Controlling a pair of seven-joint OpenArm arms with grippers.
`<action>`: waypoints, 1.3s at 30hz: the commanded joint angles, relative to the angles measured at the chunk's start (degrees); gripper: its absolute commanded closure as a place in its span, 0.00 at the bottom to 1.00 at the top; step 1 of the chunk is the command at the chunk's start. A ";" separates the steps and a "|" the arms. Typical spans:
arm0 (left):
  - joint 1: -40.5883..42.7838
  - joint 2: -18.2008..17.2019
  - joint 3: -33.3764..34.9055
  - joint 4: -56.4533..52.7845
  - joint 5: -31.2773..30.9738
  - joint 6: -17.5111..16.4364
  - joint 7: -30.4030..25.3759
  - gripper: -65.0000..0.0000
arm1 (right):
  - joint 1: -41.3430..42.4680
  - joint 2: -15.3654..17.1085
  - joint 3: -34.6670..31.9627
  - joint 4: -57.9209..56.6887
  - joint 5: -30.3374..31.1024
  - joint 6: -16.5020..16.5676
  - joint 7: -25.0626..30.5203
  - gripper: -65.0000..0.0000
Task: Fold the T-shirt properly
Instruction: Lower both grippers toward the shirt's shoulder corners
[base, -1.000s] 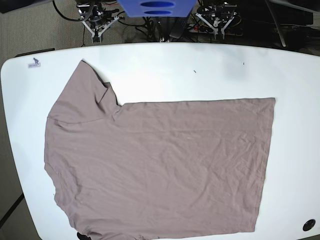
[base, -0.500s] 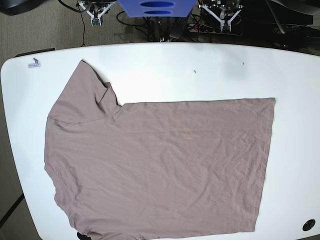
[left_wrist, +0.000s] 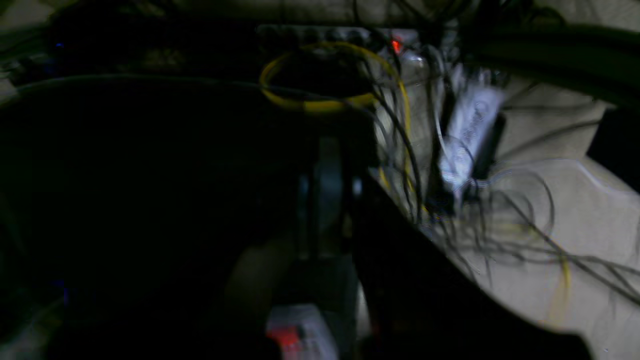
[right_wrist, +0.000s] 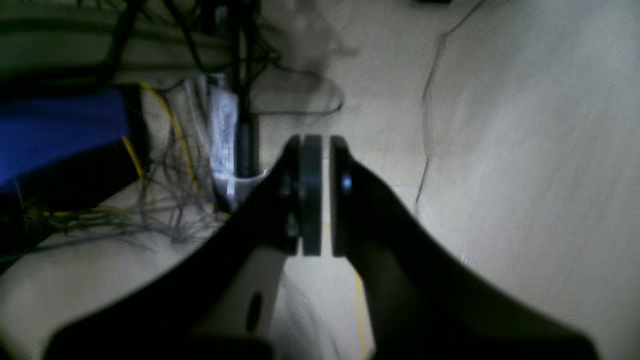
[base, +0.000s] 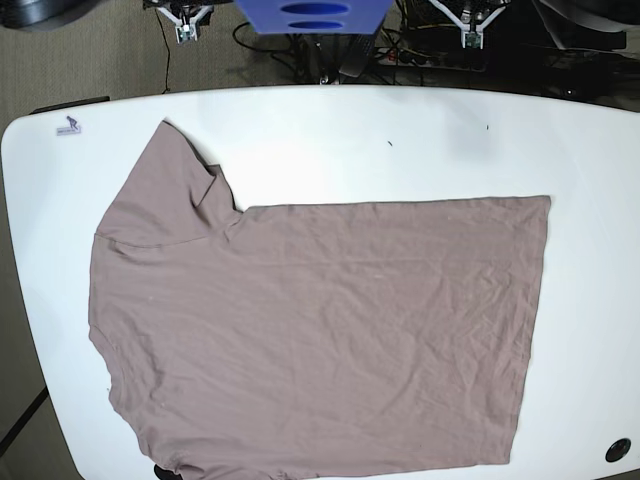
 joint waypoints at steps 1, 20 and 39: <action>2.09 -0.78 -0.13 3.50 0.06 0.00 -4.08 0.99 | -2.55 0.24 0.25 4.43 0.18 0.43 3.50 0.96; 13.65 -2.05 -4.04 29.50 0.87 -0.04 -0.13 0.99 | -16.41 0.40 3.60 32.09 2.51 1.17 -1.16 0.97; 19.10 -1.50 -4.27 41.69 5.58 0.17 -1.13 0.99 | -16.84 -0.33 9.19 47.60 4.34 2.71 -9.25 0.98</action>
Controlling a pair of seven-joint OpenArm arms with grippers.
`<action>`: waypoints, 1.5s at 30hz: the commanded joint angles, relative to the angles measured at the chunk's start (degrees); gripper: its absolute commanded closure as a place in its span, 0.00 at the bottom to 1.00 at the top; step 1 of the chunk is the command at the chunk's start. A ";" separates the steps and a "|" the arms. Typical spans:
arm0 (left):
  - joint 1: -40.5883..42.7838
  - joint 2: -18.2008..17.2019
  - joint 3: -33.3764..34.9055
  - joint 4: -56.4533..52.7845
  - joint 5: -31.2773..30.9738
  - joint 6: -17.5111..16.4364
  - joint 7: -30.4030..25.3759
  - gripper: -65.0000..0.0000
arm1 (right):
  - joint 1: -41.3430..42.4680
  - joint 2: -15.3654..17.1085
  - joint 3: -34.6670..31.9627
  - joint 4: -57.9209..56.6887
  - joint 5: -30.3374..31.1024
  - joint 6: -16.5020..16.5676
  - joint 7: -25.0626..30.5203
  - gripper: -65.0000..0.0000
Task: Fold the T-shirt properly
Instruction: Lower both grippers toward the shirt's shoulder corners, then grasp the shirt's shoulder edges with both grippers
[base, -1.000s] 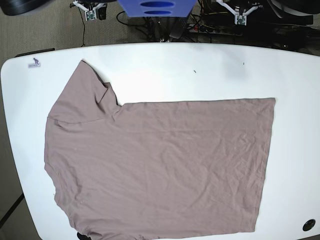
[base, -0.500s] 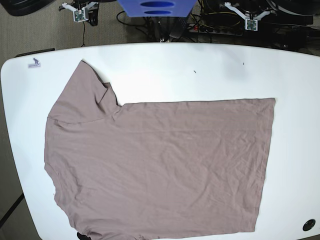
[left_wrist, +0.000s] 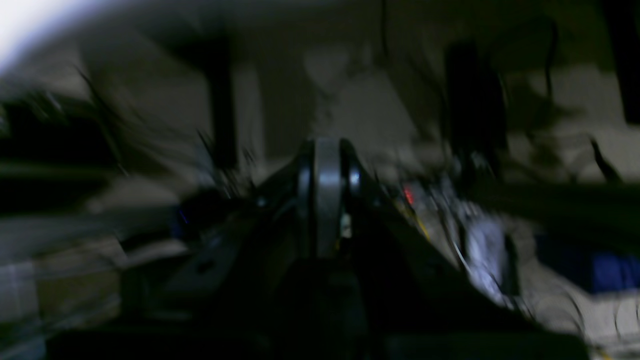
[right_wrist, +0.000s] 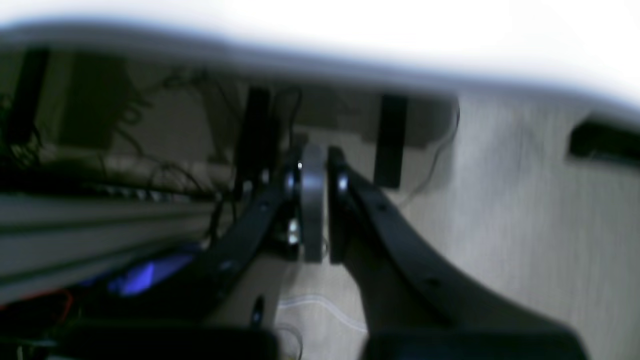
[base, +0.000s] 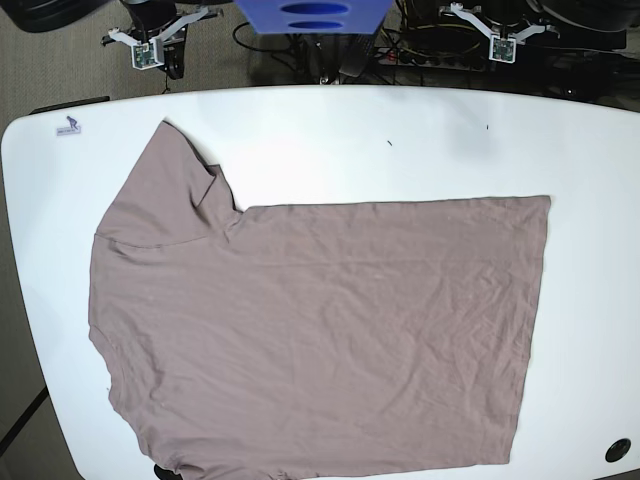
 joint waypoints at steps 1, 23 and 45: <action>1.05 0.24 -0.07 1.34 1.34 0.34 -1.96 0.99 | -0.39 0.31 1.11 1.80 0.73 0.01 1.07 0.98; 2.83 -0.07 0.17 11.42 2.74 0.49 -4.15 0.99 | 0.53 1.75 3.70 5.29 -0.15 0.65 7.60 0.98; -5.61 4.19 -9.67 17.07 8.62 -0.12 8.37 0.96 | 12.51 2.54 0.34 16.16 0.59 1.71 -15.63 0.98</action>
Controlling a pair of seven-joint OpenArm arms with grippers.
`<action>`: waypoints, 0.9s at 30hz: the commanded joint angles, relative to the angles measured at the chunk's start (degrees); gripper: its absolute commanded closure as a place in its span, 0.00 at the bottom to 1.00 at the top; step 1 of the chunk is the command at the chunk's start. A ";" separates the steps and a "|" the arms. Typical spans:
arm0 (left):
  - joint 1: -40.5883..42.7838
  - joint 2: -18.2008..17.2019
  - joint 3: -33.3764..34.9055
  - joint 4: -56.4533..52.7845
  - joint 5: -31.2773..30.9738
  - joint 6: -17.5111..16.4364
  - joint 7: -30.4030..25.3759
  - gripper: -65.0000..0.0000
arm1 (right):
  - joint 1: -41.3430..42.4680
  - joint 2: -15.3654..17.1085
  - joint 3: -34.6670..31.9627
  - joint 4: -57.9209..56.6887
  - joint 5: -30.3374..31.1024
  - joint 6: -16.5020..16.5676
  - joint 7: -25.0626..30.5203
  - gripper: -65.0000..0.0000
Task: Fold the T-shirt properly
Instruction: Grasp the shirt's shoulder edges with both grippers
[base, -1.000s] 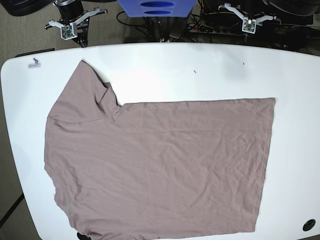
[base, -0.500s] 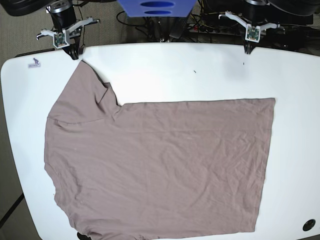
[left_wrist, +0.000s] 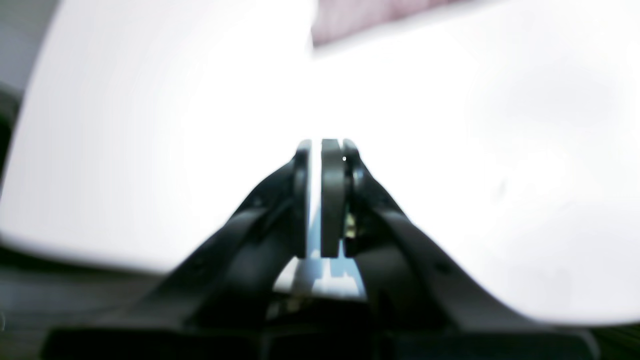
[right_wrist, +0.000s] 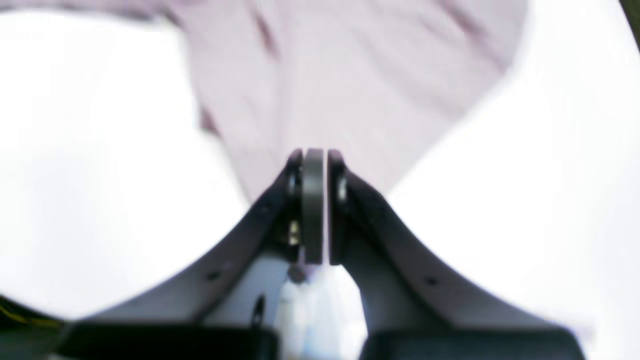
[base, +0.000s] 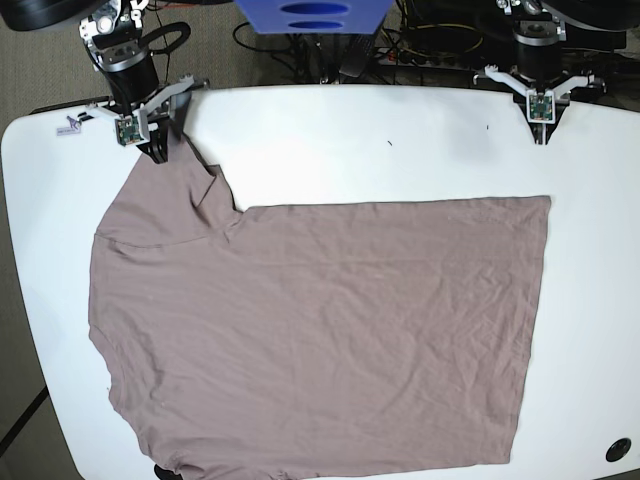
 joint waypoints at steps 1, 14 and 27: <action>0.99 0.47 -0.29 -0.46 4.24 1.06 -1.52 0.96 | 0.35 0.35 -0.07 2.11 -0.05 -0.16 -0.90 0.98; -4.30 3.59 -2.91 -0.71 0.39 1.15 -5.80 0.78 | 6.66 0.06 0.70 3.46 -0.01 0.19 -5.03 1.00; -5.67 -0.23 -1.06 0.00 -11.53 0.43 -2.68 0.66 | 8.15 0.44 5.32 2.67 14.20 0.22 -13.41 0.81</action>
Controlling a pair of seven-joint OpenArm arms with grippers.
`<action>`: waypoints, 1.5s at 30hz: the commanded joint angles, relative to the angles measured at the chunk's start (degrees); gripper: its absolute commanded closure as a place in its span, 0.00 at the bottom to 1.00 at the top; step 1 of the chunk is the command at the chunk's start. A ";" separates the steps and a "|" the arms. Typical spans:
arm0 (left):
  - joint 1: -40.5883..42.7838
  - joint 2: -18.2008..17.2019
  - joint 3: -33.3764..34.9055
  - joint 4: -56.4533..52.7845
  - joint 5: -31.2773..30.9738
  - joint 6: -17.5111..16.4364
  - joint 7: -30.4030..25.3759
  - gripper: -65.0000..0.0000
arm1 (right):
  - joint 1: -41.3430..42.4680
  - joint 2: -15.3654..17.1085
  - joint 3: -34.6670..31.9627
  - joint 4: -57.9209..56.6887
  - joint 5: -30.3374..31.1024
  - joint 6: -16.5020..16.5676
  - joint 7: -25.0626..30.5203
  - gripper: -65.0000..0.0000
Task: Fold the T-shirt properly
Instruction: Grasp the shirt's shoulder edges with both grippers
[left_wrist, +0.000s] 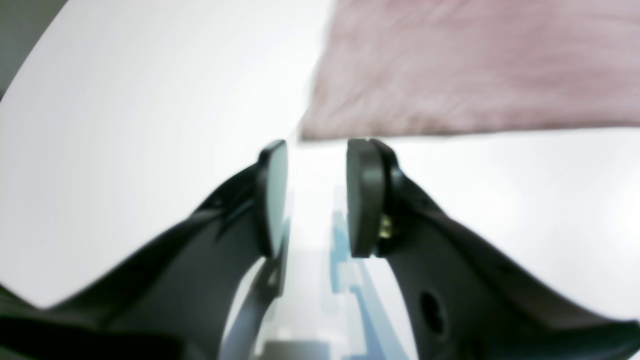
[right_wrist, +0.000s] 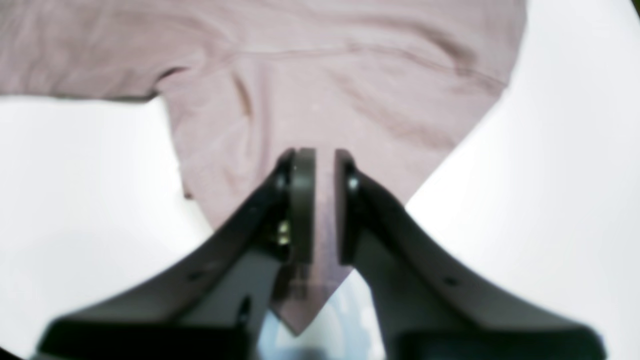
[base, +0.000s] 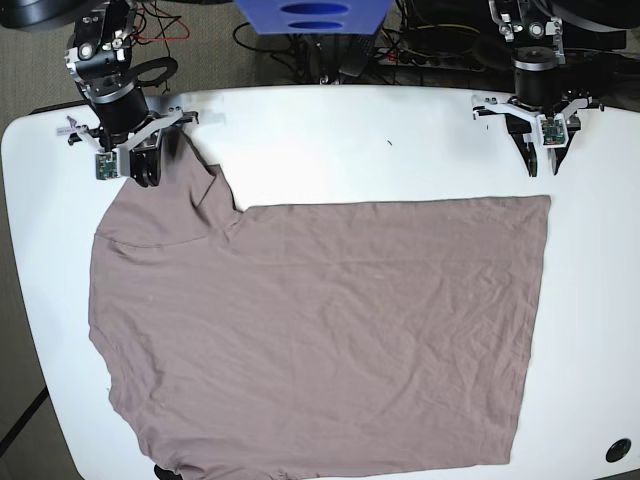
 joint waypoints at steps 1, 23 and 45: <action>1.79 -2.31 -0.06 1.79 -4.10 0.67 1.99 0.65 | 0.46 0.26 1.79 1.00 3.57 0.20 1.49 0.76; 1.34 -9.85 0.23 0.47 -9.78 -0.81 7.02 0.50 | -1.42 0.77 10.56 -3.44 19.86 1.57 1.48 0.58; -3.79 -12.89 1.07 -0.60 -10.20 -8.52 10.32 0.54 | -0.73 -1.67 3.99 -2.63 20.14 7.50 0.49 0.39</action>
